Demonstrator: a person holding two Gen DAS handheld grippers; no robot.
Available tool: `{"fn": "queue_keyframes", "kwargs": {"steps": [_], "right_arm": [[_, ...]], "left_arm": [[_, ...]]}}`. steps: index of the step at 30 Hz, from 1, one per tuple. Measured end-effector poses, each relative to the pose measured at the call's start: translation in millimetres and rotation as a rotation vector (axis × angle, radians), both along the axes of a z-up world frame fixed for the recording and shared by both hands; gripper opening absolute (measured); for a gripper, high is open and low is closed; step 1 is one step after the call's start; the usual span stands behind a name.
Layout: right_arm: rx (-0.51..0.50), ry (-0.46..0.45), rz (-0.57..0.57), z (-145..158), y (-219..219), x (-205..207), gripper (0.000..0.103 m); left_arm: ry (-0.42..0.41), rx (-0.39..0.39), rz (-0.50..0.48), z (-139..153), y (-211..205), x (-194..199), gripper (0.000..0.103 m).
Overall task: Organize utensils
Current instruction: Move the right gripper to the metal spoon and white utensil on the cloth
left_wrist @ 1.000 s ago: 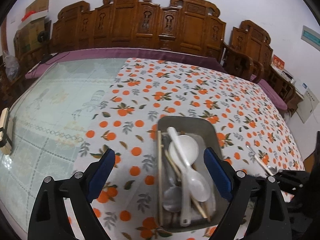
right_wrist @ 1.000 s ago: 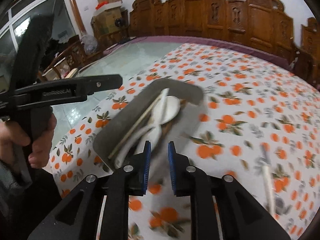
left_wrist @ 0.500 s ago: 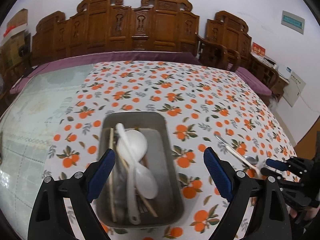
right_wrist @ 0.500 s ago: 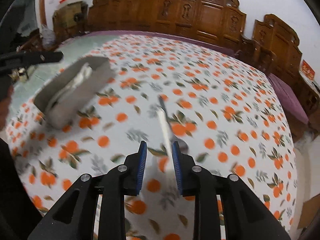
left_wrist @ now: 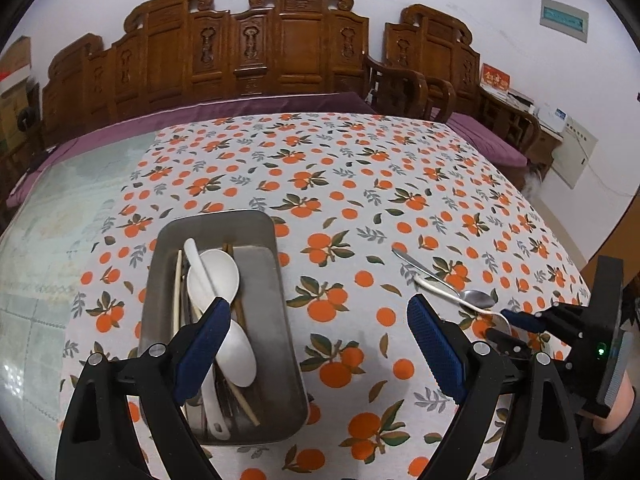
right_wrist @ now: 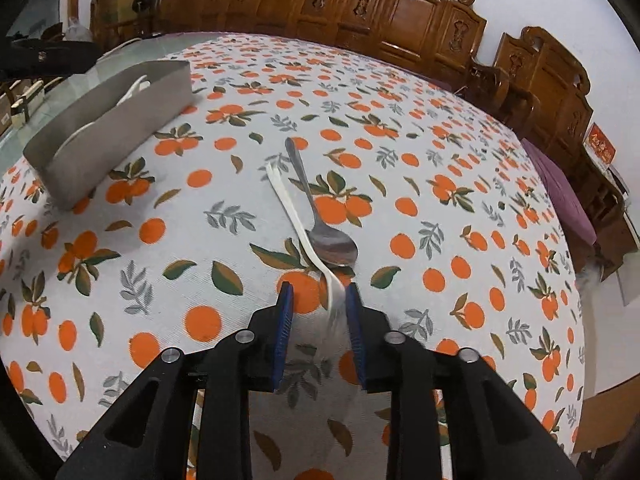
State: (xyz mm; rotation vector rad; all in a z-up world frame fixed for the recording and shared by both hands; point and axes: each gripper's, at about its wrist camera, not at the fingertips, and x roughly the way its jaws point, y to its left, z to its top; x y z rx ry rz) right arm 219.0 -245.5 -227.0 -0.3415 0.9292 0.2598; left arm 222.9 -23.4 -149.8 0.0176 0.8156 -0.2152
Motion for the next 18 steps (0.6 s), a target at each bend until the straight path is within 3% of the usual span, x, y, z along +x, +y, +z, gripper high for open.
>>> {"fn": "queue_keyframes", "kwargs": {"steps": [4, 8, 13, 18], "right_arm": [[0.015, -0.003, -0.004, 0.8, -5.0, 1.2, 0.005], [0.101, 0.001, -0.015, 13.3, -15.5, 0.9, 0.005], [0.2, -0.056, -0.061, 36.9, -36.3, 1.9, 0.005], [0.241, -0.079, -0.144, 35.5, -69.6, 12.1, 0.005]], "left_arm": [[0.0, 0.008, -0.007, -0.3, -5.1, -1.2, 0.086], [0.004, 0.018, -0.014, -3.1, -11.4, -1.9, 0.086], [0.014, 0.04, -0.027, -10.2, -24.9, -5.0, 0.086], [0.025, 0.048, -0.054, -18.2, -45.7, -13.1, 0.086]]}}
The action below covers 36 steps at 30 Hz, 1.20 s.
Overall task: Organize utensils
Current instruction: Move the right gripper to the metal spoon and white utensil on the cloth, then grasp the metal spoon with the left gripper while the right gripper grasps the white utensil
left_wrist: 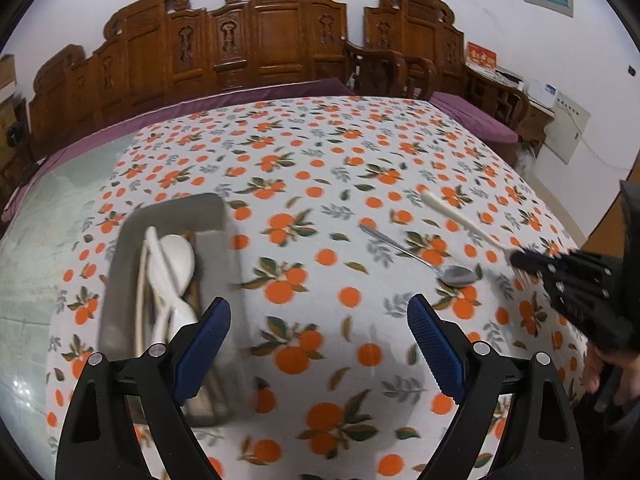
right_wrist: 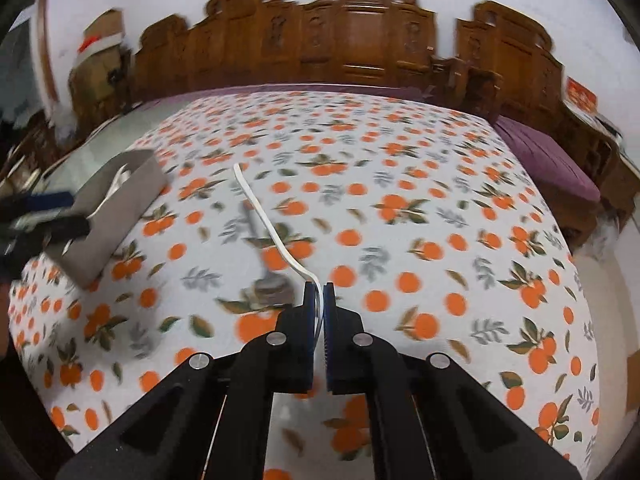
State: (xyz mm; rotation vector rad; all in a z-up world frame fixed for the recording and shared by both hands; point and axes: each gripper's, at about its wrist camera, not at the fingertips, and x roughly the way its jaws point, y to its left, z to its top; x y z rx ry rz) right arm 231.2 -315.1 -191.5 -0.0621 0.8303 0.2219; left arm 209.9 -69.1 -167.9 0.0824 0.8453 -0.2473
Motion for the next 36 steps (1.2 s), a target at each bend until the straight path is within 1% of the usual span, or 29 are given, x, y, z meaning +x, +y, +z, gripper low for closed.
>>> {"fn": "queue_keyframes", "kwargs": {"steps": [4, 10, 15, 21, 25, 31, 33, 34, 36], "right_arm": [[0.006, 0.027, -0.055, -11.1, -21.4, 10.1, 0.005], [0.007, 0.054, -0.083, -20.3, -36.5, 17.7, 0.005], [0.052, 0.057, -0.112, -17.2, -51.5, 20.4, 0.005], [0.122, 0.048, -0.157, -10.8, -70.8, 22.9, 0.005], [0.126, 0.037, -0.17, -8.0, -75.4, 23.6, 0.005], [0.129, 0.037, -0.162, -8.5, -73.7, 25.0, 0.005], [0.131, 0.039, -0.162, -9.3, -73.6, 25.2, 0.005], [0.132, 0.039, -0.162, -9.3, -73.6, 25.3, 0.005], [0.133, 0.037, -0.161, -9.1, -73.0, 25.1, 0.005]], "left_arm": [[0.015, 0.015, -0.014, -8.6, -20.9, -2.5, 0.086], [0.084, 0.026, -0.019, -26.8, -51.9, 9.7, 0.086], [0.131, 0.02, -0.021, -37.3, -80.0, 24.7, 0.086], [0.173, 0.064, -0.042, -50.1, -121.5, 43.2, 0.086], [0.201, 0.068, -0.05, -57.7, -141.4, 54.5, 0.086], [0.241, 0.084, -0.032, -70.5, -153.6, 69.4, 0.086], [0.251, 0.076, -0.035, -71.1, -152.2, 68.9, 0.077], [0.256, 0.075, -0.038, -71.5, -150.9, 67.7, 0.074], [0.265, 0.073, -0.043, -72.0, -147.0, 65.1, 0.062]]}}
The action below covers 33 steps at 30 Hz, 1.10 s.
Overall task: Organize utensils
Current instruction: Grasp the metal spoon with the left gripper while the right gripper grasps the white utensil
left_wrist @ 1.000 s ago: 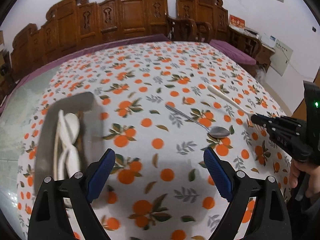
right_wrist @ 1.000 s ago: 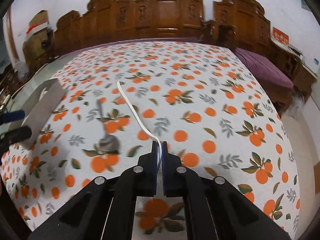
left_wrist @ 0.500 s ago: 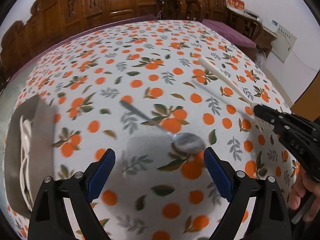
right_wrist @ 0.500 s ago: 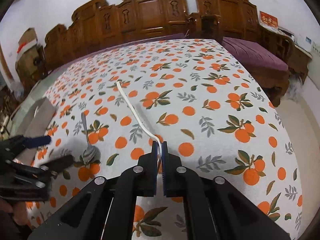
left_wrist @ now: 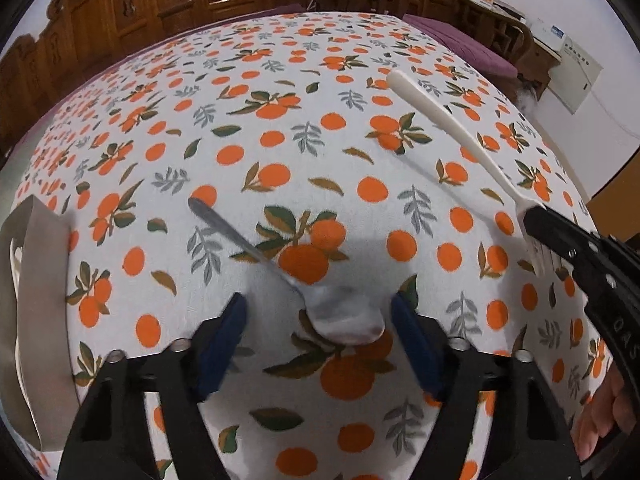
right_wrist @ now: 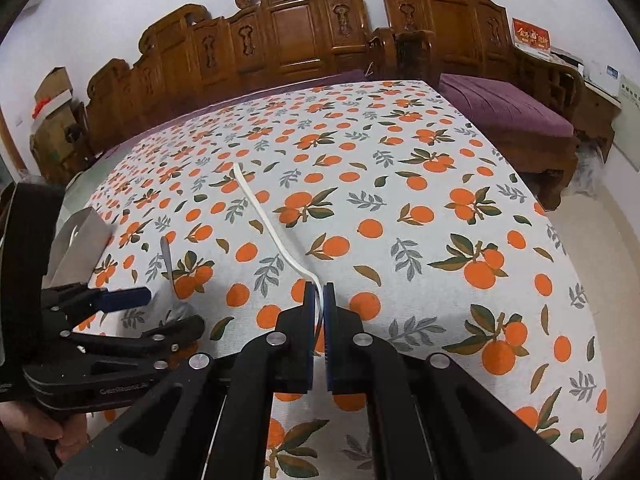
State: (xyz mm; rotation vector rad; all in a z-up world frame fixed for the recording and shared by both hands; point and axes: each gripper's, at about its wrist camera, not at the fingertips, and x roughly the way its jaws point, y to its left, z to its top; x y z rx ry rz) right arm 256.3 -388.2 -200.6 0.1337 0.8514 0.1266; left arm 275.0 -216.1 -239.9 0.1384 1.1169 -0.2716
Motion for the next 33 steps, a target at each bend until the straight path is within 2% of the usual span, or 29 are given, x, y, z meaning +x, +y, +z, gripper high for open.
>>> {"fn": "queue_keyframes", "kwargs": {"steps": [6, 9, 20, 25, 29, 33], "right_arm": [[-0.013, -0.007, 0.021, 0.9, 10.1, -1.3, 0.005], [-0.018, -0.007, 0.026, 1.0, 12.4, -1.7, 0.005], [-0.03, -0.005, 0.041, 0.2, 18.3, -1.8, 0.005], [-0.031, -0.002, 0.043, -0.9, 19.1, -1.8, 0.005], [-0.033, 0.0, 0.047, -1.4, 21.0, -2.0, 0.005], [-0.032, 0.001, 0.052, -1.6, 21.8, -2.1, 0.005]], "left_arm": [[0.008, -0.01, -0.002, 1.7, 19.0, -8.7, 0.037], [0.01, -0.004, 0.0, 2.4, 28.4, -11.3, 0.029], [-0.028, 0.059, 0.007, 2.6, 48.2, -11.9, 0.027], [-0.068, 0.048, 0.003, 9.6, 51.3, -15.3, 0.026], [-0.054, 0.032, 0.005, 9.4, 54.3, -16.1, 0.026], [-0.056, 0.09, -0.003, 4.6, 53.4, -16.7, 0.027]]}}
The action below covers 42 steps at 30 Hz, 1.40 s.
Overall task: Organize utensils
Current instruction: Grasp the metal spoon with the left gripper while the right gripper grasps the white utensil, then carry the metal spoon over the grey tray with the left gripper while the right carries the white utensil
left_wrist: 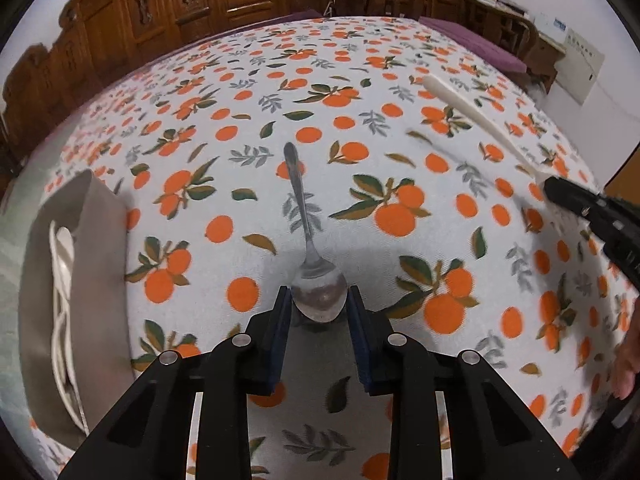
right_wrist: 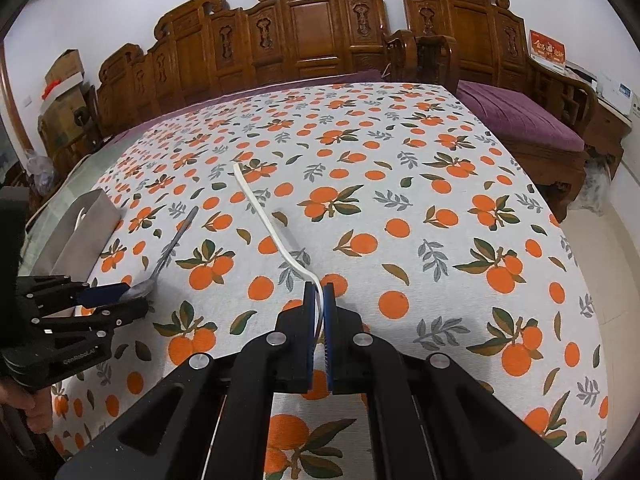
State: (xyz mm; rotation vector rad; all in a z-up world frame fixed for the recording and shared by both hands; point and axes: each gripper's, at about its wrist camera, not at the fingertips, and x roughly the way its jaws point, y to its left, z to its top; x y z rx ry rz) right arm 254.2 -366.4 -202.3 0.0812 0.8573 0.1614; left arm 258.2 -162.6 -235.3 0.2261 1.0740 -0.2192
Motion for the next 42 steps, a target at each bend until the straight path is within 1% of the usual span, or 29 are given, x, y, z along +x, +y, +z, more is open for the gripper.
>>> {"fn": "queue_keyframes", "kwargs": {"steps": [3, 5, 7, 11, 12, 16, 20, 22, 23, 24, 26, 27, 29, 30, 33, 36, 42], "right_arm": [[0.002, 0.001, -0.001, 0.4, 0.0, -0.3, 0.005], [0.001, 0.0, 0.0, 0.1, -0.1, 0.0, 0.005], [0.001, 0.0, 0.002, -0.2, 0.5, -0.1, 0.005], [0.004, 0.001, 0.002, 0.0, 0.7, -0.2, 0.005], [0.005, 0.002, 0.002, -0.2, 0.8, -0.4, 0.005], [0.004, 0.002, 0.003, -0.2, 1.1, -0.3, 0.005], [0.003, 0.001, 0.006, -0.3, 1.8, -0.4, 0.005], [0.004, 0.002, 0.006, -0.3, 2.1, -0.6, 0.005], [0.003, 0.002, 0.005, -0.3, 2.0, -0.6, 0.005], [0.003, 0.003, 0.005, -0.4, 2.4, -1.0, 0.005], [0.003, 0.004, 0.005, -0.7, 2.7, -0.9, 0.005], [0.004, 0.004, 0.006, -0.6, 2.9, -1.1, 0.005], [0.003, 0.005, 0.006, -0.8, 2.5, -0.8, 0.005], [0.002, 0.005, 0.008, -0.8, 3.4, -1.1, 0.005], [0.0, 0.008, 0.018, -1.4, 5.9, -1.0, 0.005], [-0.003, 0.008, 0.037, -1.5, 11.1, -2.1, 0.005], [-0.018, 0.013, 0.082, -3.0, 27.8, -5.3, 0.005]], "left_arm": [[-0.013, 0.049, -0.014, -0.7, -1.4, -0.9, 0.029], [-0.033, 0.082, -0.029, 1.7, -3.8, -1.9, 0.033], [-0.046, 0.11, -0.055, 3.2, -7.8, -2.7, 0.033], [-0.046, 0.202, -0.12, -1.8, -18.5, -2.9, 0.033], [-0.047, 0.215, -0.133, -2.3, -20.1, -3.5, 0.033], [-0.042, 0.208, -0.184, 0.1, -22.4, -8.0, 0.033], [-0.043, 0.236, -0.215, -2.5, -24.4, -10.5, 0.034], [-0.036, 0.234, -0.219, -2.5, -24.4, -9.2, 0.03], [-0.031, 0.236, -0.216, -2.5, -24.2, -8.3, 0.023], [-0.025, 0.241, -0.215, -3.3, -23.9, -7.3, 0.019], [-0.013, 0.221, -0.218, -2.6, -20.5, -5.0, 0.017], [-0.01, 0.219, -0.216, -3.0, -18.7, -4.2, 0.011], [0.004, 0.201, -0.198, -3.4, -11.9, -0.5, 0.004], [0.009, 0.183, -0.189, -2.8, -7.5, 1.3, 0.003], [0.008, 0.145, -0.17, -1.0, 1.6, 2.2, 0.002], [-0.012, 0.102, -0.157, 5.4, 9.3, 0.5, 0.002], [-0.072, 0.038, -0.146, 26.0, 18.0, -10.0, 0.002]]}}
